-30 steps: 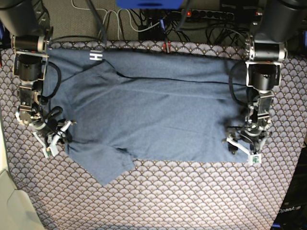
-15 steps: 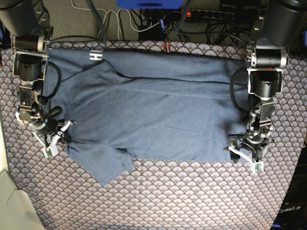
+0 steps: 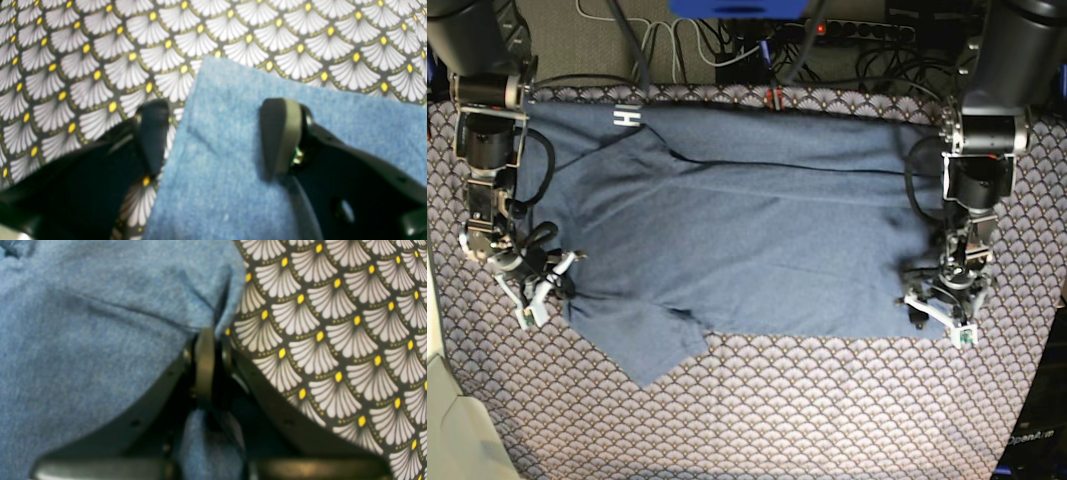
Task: Fold the T-shirt properly
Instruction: 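Release the edge and move both grippers down to the shirt's side hems, then grasp the blue shirt's hem corners with both grippers, then lift the hem and fold it over toward the collar with both grippers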
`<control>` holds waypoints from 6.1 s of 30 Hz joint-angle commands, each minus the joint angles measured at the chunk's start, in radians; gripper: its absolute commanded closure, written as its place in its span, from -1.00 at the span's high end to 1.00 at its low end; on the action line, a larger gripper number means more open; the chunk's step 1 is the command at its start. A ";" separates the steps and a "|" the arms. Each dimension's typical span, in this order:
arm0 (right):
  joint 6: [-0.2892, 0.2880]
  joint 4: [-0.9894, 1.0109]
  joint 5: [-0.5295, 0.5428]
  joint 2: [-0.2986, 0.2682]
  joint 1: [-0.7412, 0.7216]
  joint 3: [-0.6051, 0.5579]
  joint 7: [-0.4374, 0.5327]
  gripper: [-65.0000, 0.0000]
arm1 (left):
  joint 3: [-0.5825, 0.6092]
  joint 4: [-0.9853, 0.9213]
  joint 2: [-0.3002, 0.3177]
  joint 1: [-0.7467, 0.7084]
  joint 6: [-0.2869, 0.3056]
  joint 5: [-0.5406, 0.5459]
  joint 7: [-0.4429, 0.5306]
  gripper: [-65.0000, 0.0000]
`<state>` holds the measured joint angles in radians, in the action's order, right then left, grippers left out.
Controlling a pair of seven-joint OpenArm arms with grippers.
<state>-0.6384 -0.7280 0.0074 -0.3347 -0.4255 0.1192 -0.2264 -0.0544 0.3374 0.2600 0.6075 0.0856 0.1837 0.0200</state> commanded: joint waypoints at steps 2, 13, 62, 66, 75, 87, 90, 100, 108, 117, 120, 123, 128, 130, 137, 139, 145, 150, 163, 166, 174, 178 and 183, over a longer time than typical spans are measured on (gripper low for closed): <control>-0.005 -0.012 0.006 -0.010 -0.019 0.001 -0.003 -1.00 | 0.001 0.010 -0.008 0.030 -0.002 -0.002 0.018 0.31; -0.005 -0.012 0.006 -0.013 -0.019 0.000 -0.003 -1.00 | 0.001 0.010 -0.014 -0.010 -0.002 -0.002 0.016 -0.87; -0.011 -0.591 0.013 -0.033 0.394 0.101 -0.003 -1.00 | -0.215 0.813 0.028 -0.435 0.003 0.000 -0.372 -0.99; -0.011 -0.669 0.013 -0.008 0.452 0.130 -0.003 -1.00 | -0.216 0.908 0.032 -0.509 0.000 0.001 -0.388 -0.99; -0.011 -0.815 0.013 -0.004 0.577 0.138 -0.005 -1.00 | -0.259 1.073 0.025 -0.654 -0.002 0.007 -0.389 -0.99; -0.060 -0.888 0.013 -0.004 0.707 0.168 -0.005 -1.00 | -0.259 1.199 0.025 -0.818 -0.004 0.007 -0.389 -0.99; -0.060 -0.888 0.013 -0.002 0.721 0.199 -0.018 -1.00 | -0.262 1.199 0.025 -0.837 -0.004 0.007 -0.389 -0.99; -0.060 -0.888 0.013 -0.004 0.729 0.204 -0.046 -1.00 | -0.307 1.189 0.025 -0.849 0.003 0.001 -0.389 -0.99; -0.060 -0.882 0.012 -0.007 0.729 0.204 -0.047 -1.00 | -0.307 1.139 0.029 -0.817 0.001 -0.002 -0.391 -0.81; -0.060 -0.888 0.012 -0.004 0.732 0.265 -0.113 -1.00 | -0.305 1.096 0.026 -0.818 0.003 0.004 -0.391 -0.52; -0.060 -0.888 0.012 -0.004 0.733 0.282 -0.113 -1.00 | -0.305 1.096 0.031 -0.818 0.003 0.004 -0.391 -0.55; -0.060 -0.888 0.013 -0.008 0.736 0.291 -0.113 -1.00 | -0.305 1.096 0.032 -0.817 0.003 0.000 -0.391 -0.55; -0.060 -0.896 0.013 -0.010 0.738 0.302 -0.115 -1.00 | -0.305 1.107 0.034 -0.817 0.003 0.000 -0.391 -0.55; -0.060 -0.925 0.013 -0.002 0.752 0.336 -0.115 -1.00 | -0.305 1.109 0.034 -0.817 0.003 0.000 -0.391 -0.55; -0.060 -1.045 0.013 0.038 0.816 0.342 -0.115 -1.00 | -0.305 1.109 0.035 -0.817 0.003 0.000 -0.391 -0.55; -0.060 -1.042 0.013 0.039 0.822 0.336 -0.115 -1.00 | -0.305 1.109 0.035 -0.817 0.003 0.000 -0.391 -0.55; -0.060 -1.008 0.012 0.075 0.830 0.336 -0.115 -1.00 | -0.305 1.100 0.035 -0.817 0.004 0.000 -0.391 -0.55; -0.060 -0.976 0.012 0.075 0.838 0.334 -0.117 -1.00 | -0.305 1.098 0.035 -0.817 0.004 0.000 -0.391 -0.55; -0.060 -0.980 0.009 0.067 0.793 0.311 -0.370 -0.34 | -0.299 1.096 0.035 -0.817 0.004 -0.002 -0.391 -0.54; -0.060 -0.980 0.009 0.067 0.793 0.297 -0.368 -0.27 | -0.301 1.098 0.035 -0.817 0.004 -0.002 -0.391 -0.42; -0.060 -1.062 0.007 0.067 0.795 0.339 -0.368 -0.27 | -0.305 1.110 0.035 -0.825 0.004 0.006 -0.391 -0.22; -0.060 -1.115 0.007 0.067 0.795 0.385 -0.370 -0.27 | -0.307 1.110 0.035 -0.825 0.004 0.007 -0.391 -0.21; -0.060 -1.123 0.007 0.059 0.791 0.423 -0.370 -0.27 | -0.307 1.110 0.035 -0.825 0.004 0.007 -0.391 -0.21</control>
<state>-0.7025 -1.8317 0.0059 -0.2562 0.3691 0.5365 -0.6147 -0.3538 1.4269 0.2817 -0.2237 0.0937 0.1871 -0.3931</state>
